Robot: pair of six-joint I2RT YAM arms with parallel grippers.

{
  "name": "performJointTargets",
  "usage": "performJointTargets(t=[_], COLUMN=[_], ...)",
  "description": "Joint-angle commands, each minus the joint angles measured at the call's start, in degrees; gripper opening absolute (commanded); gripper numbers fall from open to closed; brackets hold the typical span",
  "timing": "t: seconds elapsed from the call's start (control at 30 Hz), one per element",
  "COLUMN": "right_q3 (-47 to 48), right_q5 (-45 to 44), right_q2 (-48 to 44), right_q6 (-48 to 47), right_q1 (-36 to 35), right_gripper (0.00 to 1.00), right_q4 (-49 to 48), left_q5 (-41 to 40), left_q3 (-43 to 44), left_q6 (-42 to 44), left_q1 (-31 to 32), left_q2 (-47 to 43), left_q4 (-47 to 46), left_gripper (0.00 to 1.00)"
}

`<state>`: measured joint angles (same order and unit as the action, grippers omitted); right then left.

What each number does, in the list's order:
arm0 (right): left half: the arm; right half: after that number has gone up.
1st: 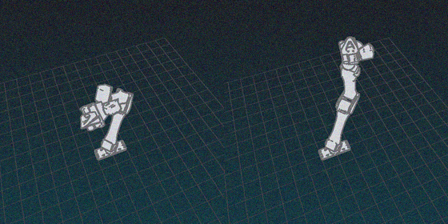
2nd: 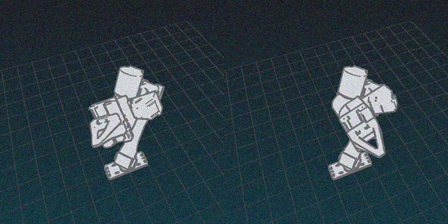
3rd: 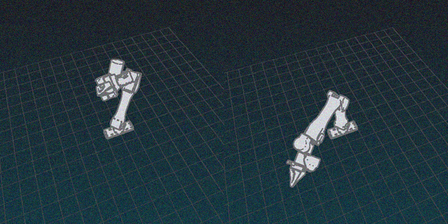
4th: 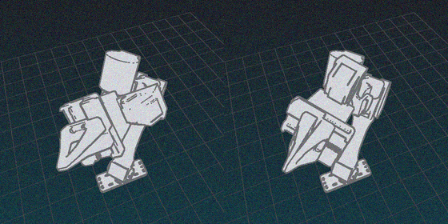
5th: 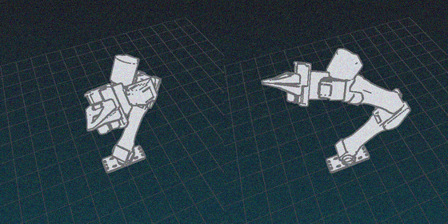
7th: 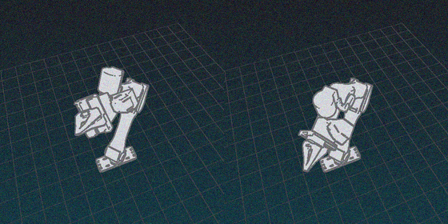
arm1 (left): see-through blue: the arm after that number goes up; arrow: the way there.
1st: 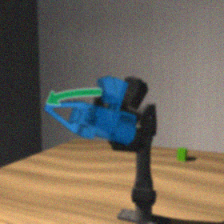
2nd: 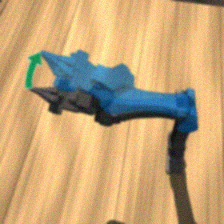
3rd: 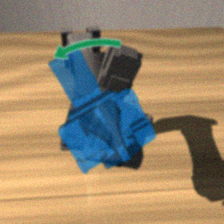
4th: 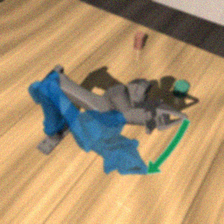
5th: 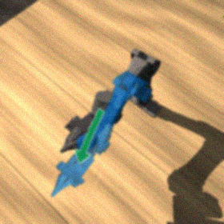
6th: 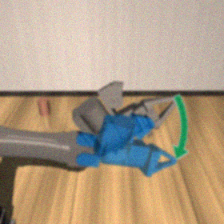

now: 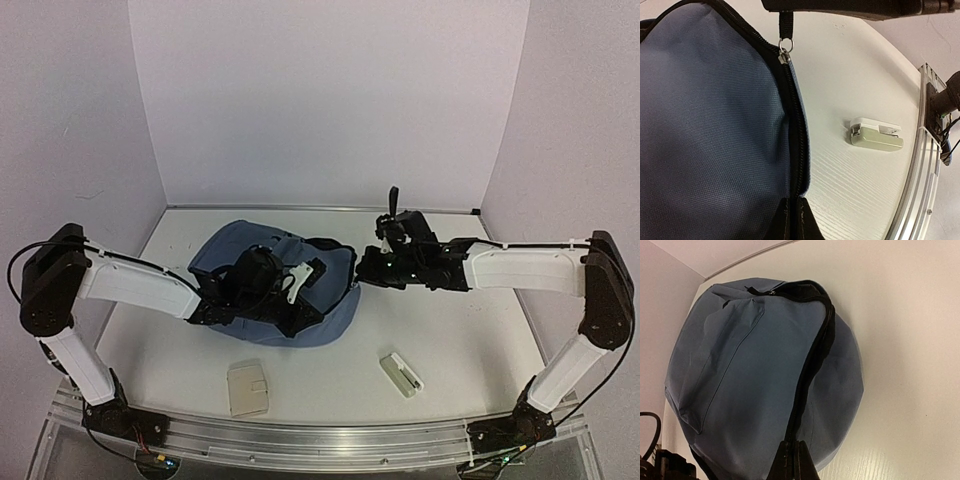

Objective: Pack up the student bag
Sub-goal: Zip the student bag at the center of the board.

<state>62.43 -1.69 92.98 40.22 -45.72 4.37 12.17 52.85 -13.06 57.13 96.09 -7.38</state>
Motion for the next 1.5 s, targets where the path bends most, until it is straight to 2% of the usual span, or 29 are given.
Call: performJointTargets(t=[0.0, 0.73, 0.97, 1.17, 1.37, 1.47], right_q3=[4.3, 9.3, 8.1, 3.0, -0.1, -1.0], right_q5=[-5.6, -2.3, 4.7, 10.7, 12.0, 12.5], right_q2=[-0.2, 8.1, 7.9, 4.6, 3.1, 2.4], right_q6=[-1.7, -4.1, -5.4, -5.8, -5.1, -4.8], right_q1=[2.7, 8.0, 8.0, 7.3, 6.8, 6.8], right_gripper=[0.00, 0.00, 0.00, 0.00, 0.00, 0.00], right_q4=[-4.5, -6.2, -8.3, -11.1, -12.3, -12.8], left_q5=[2.4, 1.8, 0.4, -0.9, -4.0, -5.1], left_q3=[-3.0, -10.6, -12.7, -7.9, 5.3, 11.6], left_q6=[-1.4, -6.9, -8.8, -10.1, -11.0, -10.9], left_q1=[1.6, 3.8, 3.8, 3.8, 3.9, 3.9], left_q2=[-3.2, -11.1, -15.5, -17.6, -8.0, -1.8], left_q4=[8.6, 18.3, 20.1, 16.6, 11.5, 10.4], left_gripper=[0.00, 0.00, 0.01, 0.32, 0.71, 0.77])
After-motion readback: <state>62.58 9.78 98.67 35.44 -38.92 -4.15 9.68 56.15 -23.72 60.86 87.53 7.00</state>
